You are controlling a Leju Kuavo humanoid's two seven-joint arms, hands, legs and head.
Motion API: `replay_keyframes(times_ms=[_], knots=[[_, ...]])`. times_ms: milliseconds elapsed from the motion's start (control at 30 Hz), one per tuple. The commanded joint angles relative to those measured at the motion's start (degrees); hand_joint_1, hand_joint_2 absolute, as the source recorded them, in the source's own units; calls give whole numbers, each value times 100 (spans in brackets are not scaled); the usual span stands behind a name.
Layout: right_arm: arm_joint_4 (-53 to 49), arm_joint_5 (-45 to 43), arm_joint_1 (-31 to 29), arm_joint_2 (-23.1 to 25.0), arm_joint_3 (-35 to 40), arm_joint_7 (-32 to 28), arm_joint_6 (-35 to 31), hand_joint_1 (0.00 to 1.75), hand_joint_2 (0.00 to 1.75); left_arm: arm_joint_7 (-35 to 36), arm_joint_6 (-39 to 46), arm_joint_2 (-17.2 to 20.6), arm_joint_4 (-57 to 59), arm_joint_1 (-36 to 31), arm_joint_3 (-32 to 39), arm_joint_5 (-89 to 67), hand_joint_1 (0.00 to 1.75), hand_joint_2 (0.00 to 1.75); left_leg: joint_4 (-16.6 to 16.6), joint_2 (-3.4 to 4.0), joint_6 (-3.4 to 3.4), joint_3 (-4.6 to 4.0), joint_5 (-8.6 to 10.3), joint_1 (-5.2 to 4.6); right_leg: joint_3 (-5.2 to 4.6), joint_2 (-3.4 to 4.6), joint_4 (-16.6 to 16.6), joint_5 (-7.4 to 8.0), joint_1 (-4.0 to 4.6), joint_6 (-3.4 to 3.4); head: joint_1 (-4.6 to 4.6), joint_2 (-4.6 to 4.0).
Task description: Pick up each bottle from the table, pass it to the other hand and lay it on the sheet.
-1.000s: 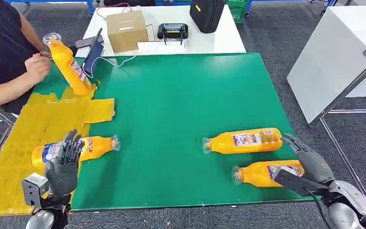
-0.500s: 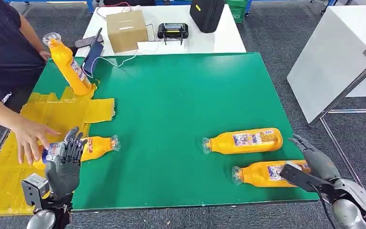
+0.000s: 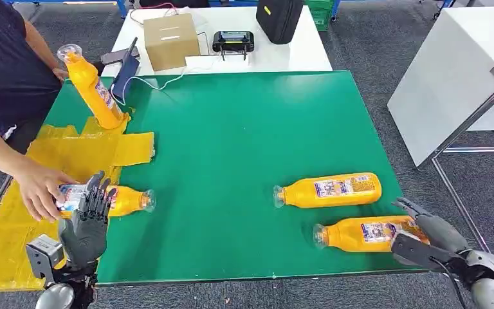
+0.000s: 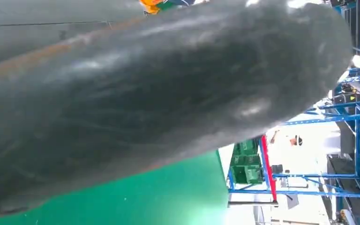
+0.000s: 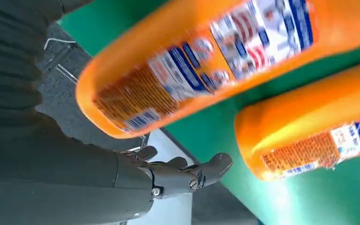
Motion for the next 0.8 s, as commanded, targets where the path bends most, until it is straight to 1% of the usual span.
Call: replay_keyframes(times_ms=[33,100,200,233,267,300,367,433,467,500,567,633,667,700,733,767,800], knots=[[-738,-427,696,-1049,189,318,236,0,175,-18,-4,75,500,-247,9,64,0,0,4,-13,-6,8,-7,1,11,14,4,-9,-2,-9,0,0],[-708,-394,679,-1252,347,469,248,0,175,-19,-9,76,534,-286,-27,70,0,0,1,-10,-4,4,-5,0,7,12,1,-5,-2,-7,0,0],[-453,-105,485,-1374,772,623,158,0,175,-12,-14,63,560,-330,-79,83,0,0,0,-4,-4,10,-6,3,13,18,-5,-3,2,-8,0,0],[-311,193,356,-1296,929,682,11,0,175,-8,-20,48,551,-328,-85,92,0,0,1,-3,-7,16,-9,9,20,29,-8,-3,6,-12,0,0],[-20,797,87,-1055,1193,708,-216,0,175,14,-3,9,496,-310,-65,102,0,0,-3,-2,-6,16,-6,6,19,24,-10,-1,4,-10,0,0],[341,1114,-205,-815,1440,670,-317,0,175,43,2,-15,427,-273,-68,96,0,0,-7,3,-6,18,-4,12,22,25,-19,4,10,-10,0,0],[468,1167,-313,-755,1561,657,-368,0,175,57,2,-17,398,-257,-72,94,0,0,-14,8,-9,28,-4,20,35,34,-33,9,18,-12,2,0],[466,1166,-317,-771,1553,657,-364,0,175,57,2,-12,400,-252,-68,94,0,0,-7,11,-5,18,-3,11,17,25,-16,4,10,-8,-2,0],[479,1577,-350,-664,1557,780,-573,0,175,61,1,-33,380,-243,-53,94,0,0,-10,9,-7,27,-4,13,26,33,-19,2,11,-12,0,0],[764,2007,-539,-322,1608,786,-698,0,175,103,-8,-70,327,-219,-35,83,0,0,-6,10,-6,22,-3,12,21,27,-16,2,10,-9,0,0],[1359,2544,-937,180,1745,776,-895,0,175,156,-39,-99,242,-189,-39,70,0,0,-14,19,-10,31,-4,26,35,41,-35,9,24,-13,0,0],[1576,2714,-1090,317,1799,799,-994,0,175,171,-53,-106,218,-184,-42,72,0,0,-13,24,-7,27,-4,23,30,40,-31,11,22,-10,0,0],[1660,2777,-1142,368,1808,780,-1026,0,175,177,-60,-109,211,-181,-41,74,0,0,-14,30,-9,35,-6,27,37,54,-35,11,27,-13,2,0],[1795,2821,-1216,435,1837,758,-1016,0,175,203,-83,-107,216,-184,-47,85,0,0,-7,40,-5,22,-4,21,18,47,-20,8,23,-8,0,0],[1846,2834,-1236,459,1844,740,-1019,0,175,209,-92,-106,225,-189,-50,91,0,0,-14,40,-9,36,-5,26,34,64,-31,10,26,-14,-2,0],[1917,2879,-1272,500,1863,708,-1032,0,175,209,-94,-105,235,-194,-56,91,0,0,-10,36,-5,23,-2,15,19,46,-20,8,15,-8,-2,0],[2028,2903,-1336,562,1892,665,-1024,0,175,234,-124,-100,274,-217,-58,123,0,0,-14,32,-9,35,-4,25,35,57,-32,9,24,-14,2,0]])
